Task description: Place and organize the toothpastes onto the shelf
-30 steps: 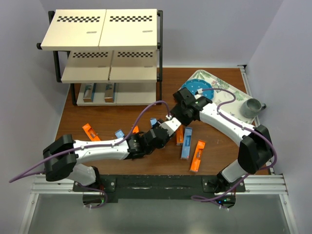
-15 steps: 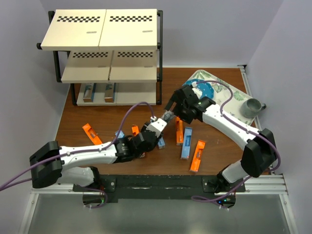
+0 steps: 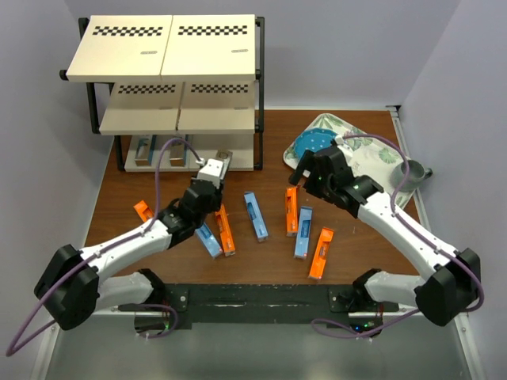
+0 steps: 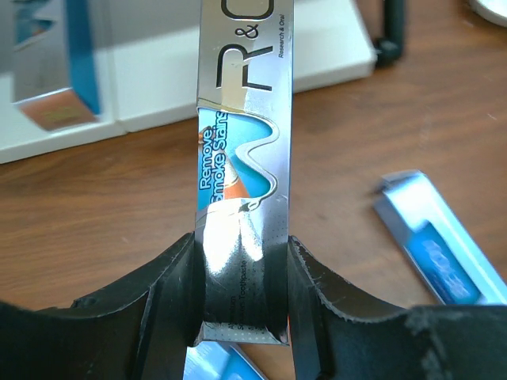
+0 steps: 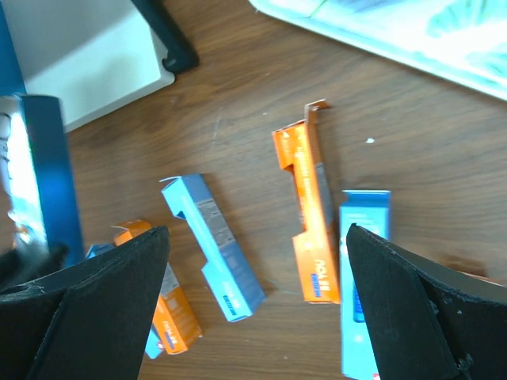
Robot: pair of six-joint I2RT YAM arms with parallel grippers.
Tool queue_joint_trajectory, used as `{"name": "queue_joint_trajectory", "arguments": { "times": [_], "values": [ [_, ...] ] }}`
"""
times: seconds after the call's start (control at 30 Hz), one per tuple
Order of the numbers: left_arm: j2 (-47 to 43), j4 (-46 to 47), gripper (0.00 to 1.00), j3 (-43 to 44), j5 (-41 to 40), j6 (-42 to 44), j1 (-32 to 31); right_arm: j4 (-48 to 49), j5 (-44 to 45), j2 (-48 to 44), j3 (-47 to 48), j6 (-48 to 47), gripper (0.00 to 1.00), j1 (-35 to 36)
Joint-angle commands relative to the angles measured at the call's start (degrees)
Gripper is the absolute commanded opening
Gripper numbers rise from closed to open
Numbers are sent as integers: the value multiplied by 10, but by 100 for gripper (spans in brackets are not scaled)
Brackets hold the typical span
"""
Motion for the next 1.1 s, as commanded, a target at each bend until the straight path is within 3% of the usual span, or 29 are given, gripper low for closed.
{"name": "queue_joint_trajectory", "arguments": {
  "times": [0.0, 0.5, 0.93, 1.07],
  "values": [
    [23, 85, 36, 24, 31, 7, 55, 14, 28, -56, -14, -61, 99, -21],
    [178, 256, 43, 43, 52, -38, 144, 10, 58, -161, -74, -144, 99, -36],
    [261, 310, 49, 92, 57, -51, 150, 25, 39, -186, -117, -134, 98, -37],
    [285, 327, 60, 103, 52, -51, 152, 25, 37, -182, -115, -134, 98, -37]
  ]
}}
